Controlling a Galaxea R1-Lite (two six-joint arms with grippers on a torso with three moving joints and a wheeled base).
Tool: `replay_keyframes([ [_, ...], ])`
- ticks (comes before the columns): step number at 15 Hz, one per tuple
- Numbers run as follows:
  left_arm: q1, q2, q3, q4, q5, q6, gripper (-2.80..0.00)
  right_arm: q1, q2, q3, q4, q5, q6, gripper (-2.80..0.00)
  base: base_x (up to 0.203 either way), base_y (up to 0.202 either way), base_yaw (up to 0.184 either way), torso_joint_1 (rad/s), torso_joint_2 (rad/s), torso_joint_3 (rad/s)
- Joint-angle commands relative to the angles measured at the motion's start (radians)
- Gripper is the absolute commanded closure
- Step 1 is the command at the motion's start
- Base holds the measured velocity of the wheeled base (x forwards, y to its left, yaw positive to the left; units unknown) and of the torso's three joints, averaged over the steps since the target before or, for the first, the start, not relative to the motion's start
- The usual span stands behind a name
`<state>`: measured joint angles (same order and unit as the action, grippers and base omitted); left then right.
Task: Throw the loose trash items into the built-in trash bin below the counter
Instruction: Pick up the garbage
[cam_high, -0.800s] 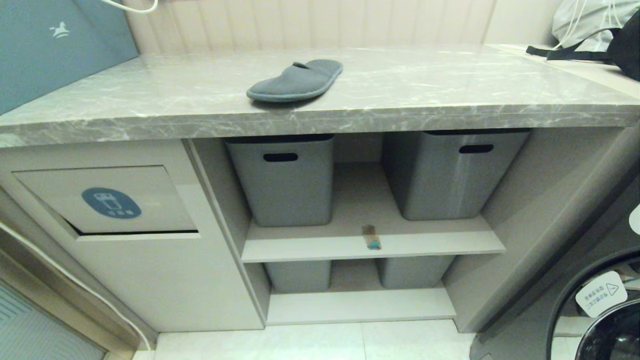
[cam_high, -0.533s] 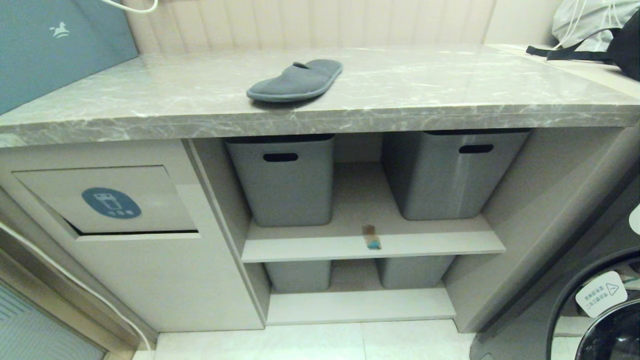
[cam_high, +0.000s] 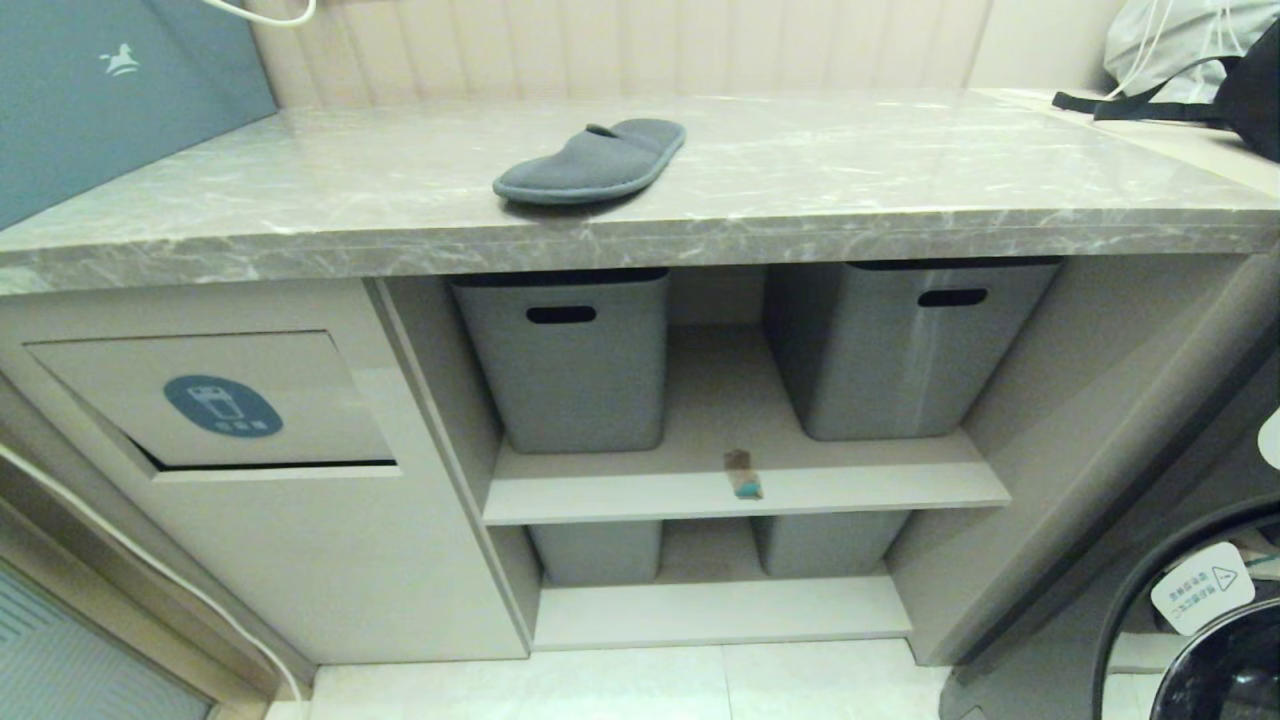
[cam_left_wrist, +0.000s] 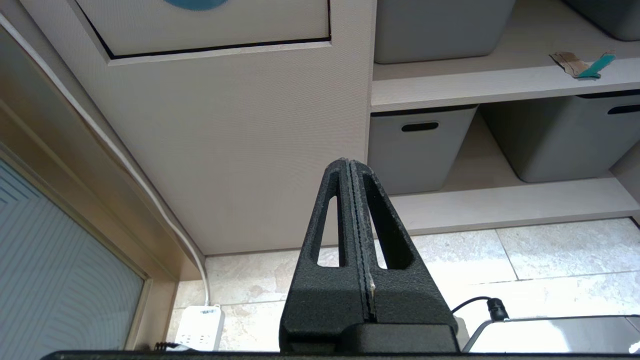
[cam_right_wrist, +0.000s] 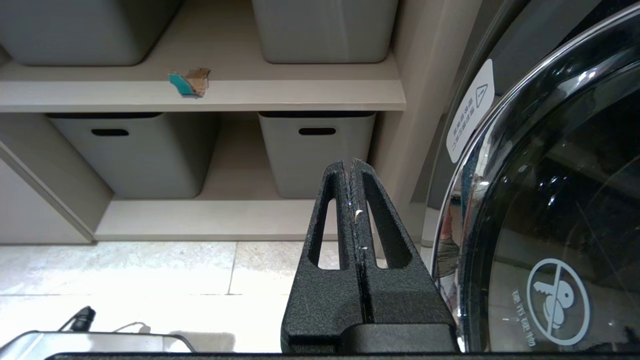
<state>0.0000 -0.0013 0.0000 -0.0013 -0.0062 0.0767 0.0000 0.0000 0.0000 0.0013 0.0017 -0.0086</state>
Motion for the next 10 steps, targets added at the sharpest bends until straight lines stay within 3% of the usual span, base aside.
replay_keyframes([
  [1,0.0,0.001,0.003,0.0,0.0,0.0,0.0,0.0,0.0,0.0,0.0,0.0,0.002,0.0,0.0,0.0,0.0,0.0,0.0,0.0],
  [4,0.0,0.001,0.003,0.0,0.0,0.002,0.0,0.0,0.0,0.0,-0.003,0.001,-0.004,0.0,0.0,0.0,0.0,0.032,-0.08,-0.056],
  [10,0.0,0.0,0.003,0.001,0.003,-0.017,0.0,-0.001,0.0,0.0,0.002,0.007,-0.054,0.0,0.0,0.0,0.0,0.15,-0.41,-0.256],
])
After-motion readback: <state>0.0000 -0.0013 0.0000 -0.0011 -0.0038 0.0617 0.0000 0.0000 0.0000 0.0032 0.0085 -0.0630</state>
